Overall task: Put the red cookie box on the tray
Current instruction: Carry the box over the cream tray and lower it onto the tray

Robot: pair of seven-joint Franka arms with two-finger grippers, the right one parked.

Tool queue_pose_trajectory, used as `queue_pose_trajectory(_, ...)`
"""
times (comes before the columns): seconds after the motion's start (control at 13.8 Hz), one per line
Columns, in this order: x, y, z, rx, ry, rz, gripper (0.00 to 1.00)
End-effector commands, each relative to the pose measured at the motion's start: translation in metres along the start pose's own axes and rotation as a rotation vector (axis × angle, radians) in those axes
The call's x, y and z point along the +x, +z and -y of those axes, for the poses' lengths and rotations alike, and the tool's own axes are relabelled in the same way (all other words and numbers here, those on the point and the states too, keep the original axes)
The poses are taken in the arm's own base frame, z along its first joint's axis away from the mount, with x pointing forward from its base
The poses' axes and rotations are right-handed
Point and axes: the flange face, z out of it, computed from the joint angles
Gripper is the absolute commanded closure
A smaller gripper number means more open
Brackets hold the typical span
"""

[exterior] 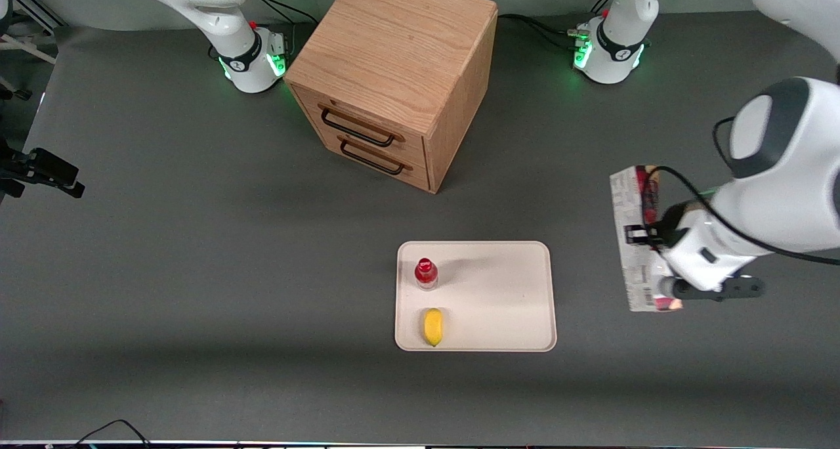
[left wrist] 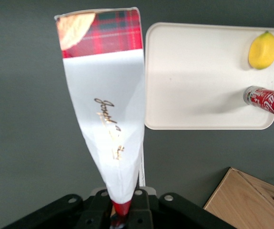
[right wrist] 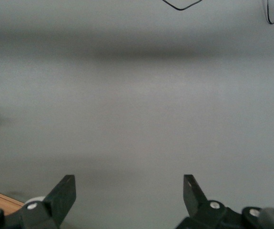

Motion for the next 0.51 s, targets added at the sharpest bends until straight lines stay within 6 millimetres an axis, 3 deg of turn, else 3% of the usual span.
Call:
queue_pose_trajectory(0.0, 0.002, 0.062, -0.036, 0.007, 0.006, -0.031, 1.0)
queue_pose_trajectory(0.22, 0.026, 0.158, -0.055, -0.053, 0.035, -0.093, 1.0)
queue_pose_trajectory(0.43, 0.052, 0.227, -0.059, -0.044, 0.058, -0.156, 1.0)
